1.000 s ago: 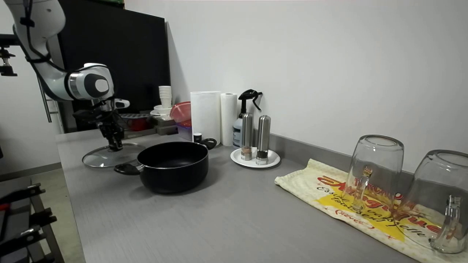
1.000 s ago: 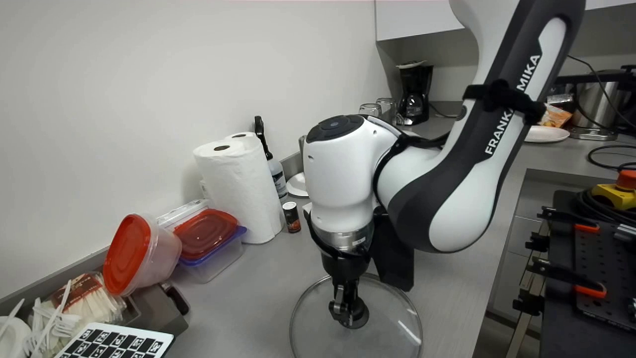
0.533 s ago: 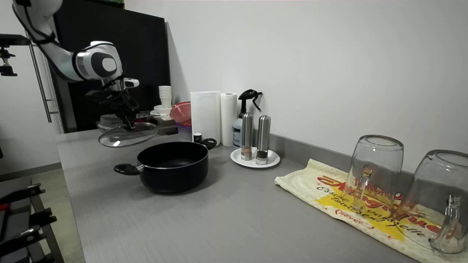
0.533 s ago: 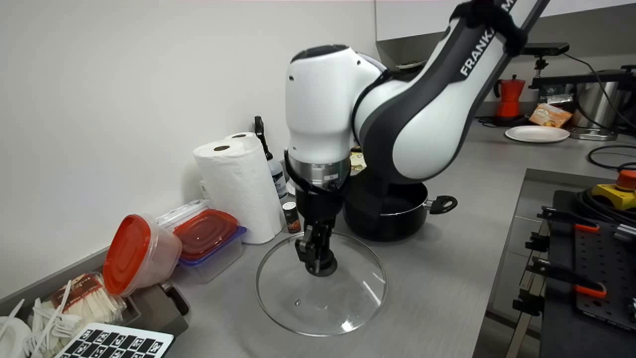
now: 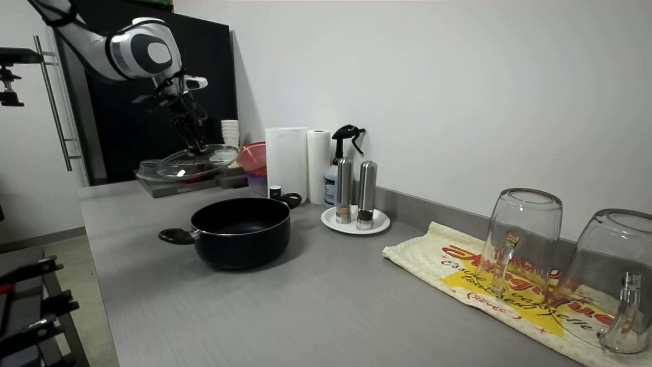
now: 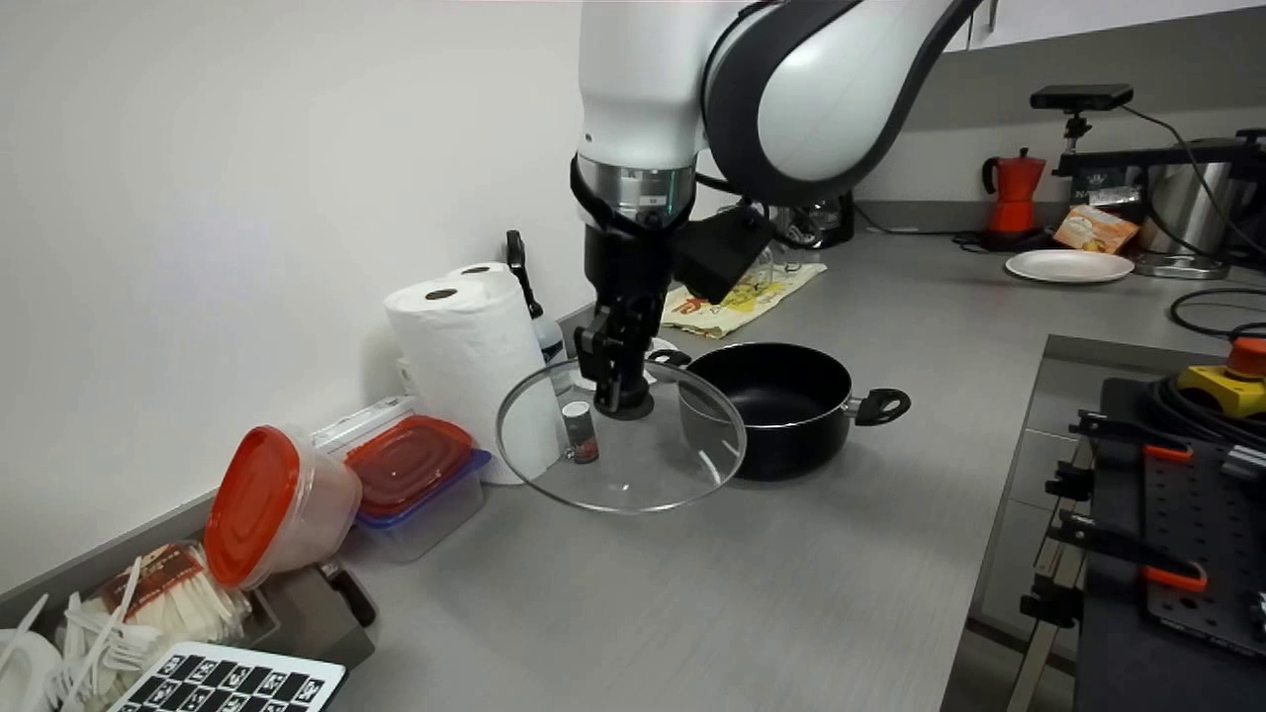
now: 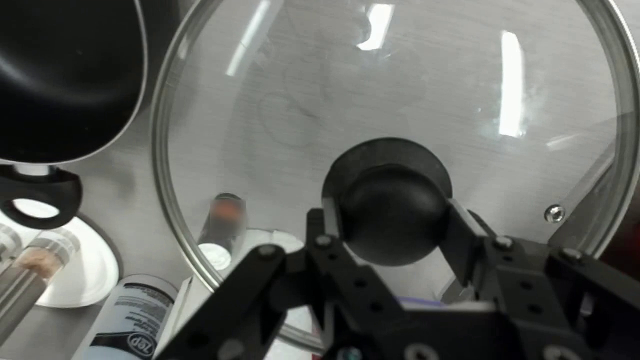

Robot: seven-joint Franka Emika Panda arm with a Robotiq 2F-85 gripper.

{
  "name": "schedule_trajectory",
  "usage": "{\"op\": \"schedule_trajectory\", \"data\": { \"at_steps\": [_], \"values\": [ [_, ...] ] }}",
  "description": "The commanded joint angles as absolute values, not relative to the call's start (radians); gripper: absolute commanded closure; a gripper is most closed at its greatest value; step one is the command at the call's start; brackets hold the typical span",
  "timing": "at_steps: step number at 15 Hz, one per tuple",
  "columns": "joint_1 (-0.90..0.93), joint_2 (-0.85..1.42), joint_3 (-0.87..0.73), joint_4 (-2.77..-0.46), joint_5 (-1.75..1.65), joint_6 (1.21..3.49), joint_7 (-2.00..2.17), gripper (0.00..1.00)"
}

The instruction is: Cover the pot with the clear lid

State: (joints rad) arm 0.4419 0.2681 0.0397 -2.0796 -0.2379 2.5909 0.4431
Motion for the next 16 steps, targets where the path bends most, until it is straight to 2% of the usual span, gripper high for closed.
{"op": "schedule_trajectory", "data": {
  "at_steps": [1, 16],
  "values": [
    [0.363, 0.176, 0.053, -2.133, -0.24, 2.572, 0.417, 0.75],
    [0.117, 0.052, 0.022, -2.27, -0.205, 2.579, 0.398, 0.75]
  ]
}}
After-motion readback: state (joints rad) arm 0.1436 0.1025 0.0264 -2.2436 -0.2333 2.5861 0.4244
